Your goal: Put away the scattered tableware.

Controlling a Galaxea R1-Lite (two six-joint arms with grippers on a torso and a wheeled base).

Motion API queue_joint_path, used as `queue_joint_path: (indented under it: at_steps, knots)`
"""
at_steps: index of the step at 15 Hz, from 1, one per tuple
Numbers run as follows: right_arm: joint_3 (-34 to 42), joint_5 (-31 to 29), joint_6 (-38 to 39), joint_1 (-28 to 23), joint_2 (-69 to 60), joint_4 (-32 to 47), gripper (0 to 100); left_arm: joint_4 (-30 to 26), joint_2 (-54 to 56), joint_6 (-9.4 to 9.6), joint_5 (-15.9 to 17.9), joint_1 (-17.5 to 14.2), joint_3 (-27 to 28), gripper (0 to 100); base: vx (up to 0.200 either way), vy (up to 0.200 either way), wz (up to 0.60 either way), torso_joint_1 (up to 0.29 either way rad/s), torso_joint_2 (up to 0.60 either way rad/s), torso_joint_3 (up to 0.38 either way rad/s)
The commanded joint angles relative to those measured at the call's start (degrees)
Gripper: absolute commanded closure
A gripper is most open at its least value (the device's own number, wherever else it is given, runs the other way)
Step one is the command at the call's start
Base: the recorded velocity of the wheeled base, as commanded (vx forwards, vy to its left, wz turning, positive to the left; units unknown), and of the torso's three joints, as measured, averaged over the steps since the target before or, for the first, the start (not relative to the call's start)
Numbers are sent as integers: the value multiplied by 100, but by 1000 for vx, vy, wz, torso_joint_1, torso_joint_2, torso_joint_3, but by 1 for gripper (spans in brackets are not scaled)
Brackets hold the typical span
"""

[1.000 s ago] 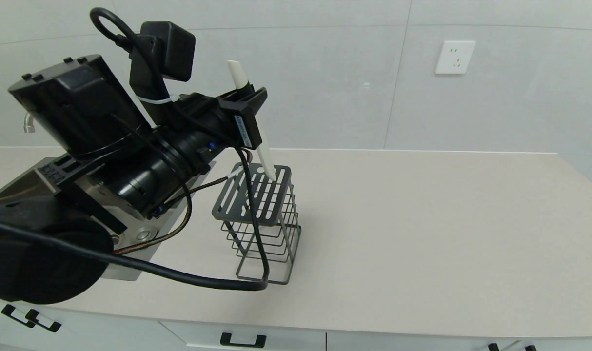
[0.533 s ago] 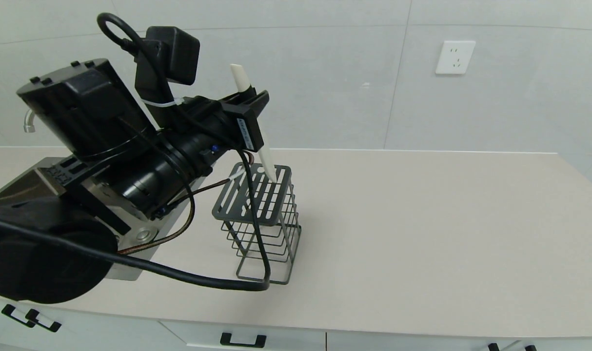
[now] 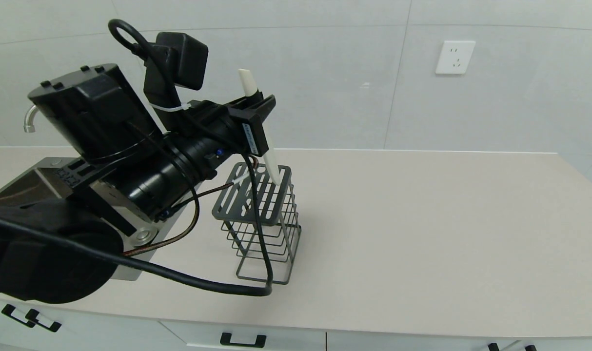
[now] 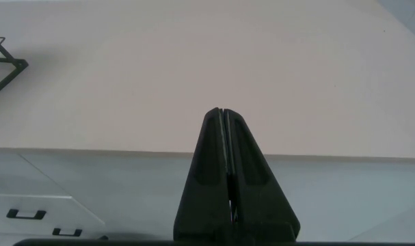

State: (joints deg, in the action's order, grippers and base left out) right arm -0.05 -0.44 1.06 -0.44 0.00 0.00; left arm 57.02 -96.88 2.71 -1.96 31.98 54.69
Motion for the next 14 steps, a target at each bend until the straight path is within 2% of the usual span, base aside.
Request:
queue_joint_path:
  at_steps: [1,14]
  knots:
    - [5,0,-1,0,9,0,100,3,-42,2,-6,-7,16,100,0,0,0,0,0,0]
    - [5,0,-1,0,9,0,100,11,-340,-7,12,2,-63,100,0,0,0,0,0,0]
